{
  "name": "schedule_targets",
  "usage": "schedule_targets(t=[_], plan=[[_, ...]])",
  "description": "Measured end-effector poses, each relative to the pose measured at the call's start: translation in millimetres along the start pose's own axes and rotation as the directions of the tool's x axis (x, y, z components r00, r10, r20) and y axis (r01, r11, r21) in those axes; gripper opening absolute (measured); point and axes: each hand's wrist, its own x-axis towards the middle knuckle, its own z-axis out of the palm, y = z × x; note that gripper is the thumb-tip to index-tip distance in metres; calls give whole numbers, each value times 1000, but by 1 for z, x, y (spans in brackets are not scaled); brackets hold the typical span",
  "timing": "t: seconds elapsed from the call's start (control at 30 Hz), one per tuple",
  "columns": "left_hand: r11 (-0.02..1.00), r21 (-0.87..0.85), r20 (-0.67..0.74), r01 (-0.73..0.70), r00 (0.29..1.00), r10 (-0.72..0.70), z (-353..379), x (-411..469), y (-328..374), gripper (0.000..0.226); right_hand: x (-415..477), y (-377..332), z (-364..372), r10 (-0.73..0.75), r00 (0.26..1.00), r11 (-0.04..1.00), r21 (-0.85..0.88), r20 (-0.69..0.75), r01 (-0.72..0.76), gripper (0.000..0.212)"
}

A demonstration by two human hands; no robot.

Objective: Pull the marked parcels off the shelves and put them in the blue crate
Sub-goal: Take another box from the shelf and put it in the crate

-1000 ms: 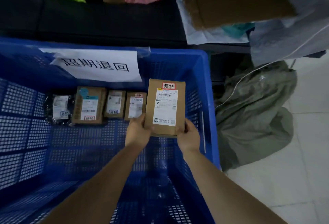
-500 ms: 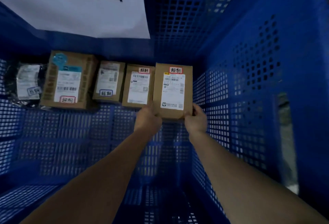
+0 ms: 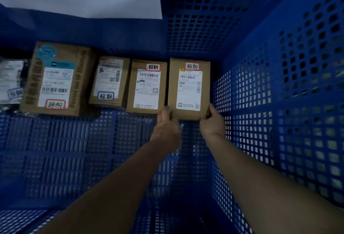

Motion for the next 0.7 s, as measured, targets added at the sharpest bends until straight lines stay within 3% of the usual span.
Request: schedule_targets(t=[0.23, 0.37, 0.7], plan=[[997, 62, 64, 43, 997, -47, -29, -11, 0, 73, -11, -24, -17, -8, 998, 965, -259, 68, 26, 63], [996, 80, 91, 37, 995, -45, -71, -45, 0, 76, -46, -48, -36, -140, 984, 922, -347, 111, 170, 40], [934, 358, -49, 17, 999, 1, -197, -148, 16, 55, -171, -155, -92, -287, 903, 710, -562, 320, 424, 56]])
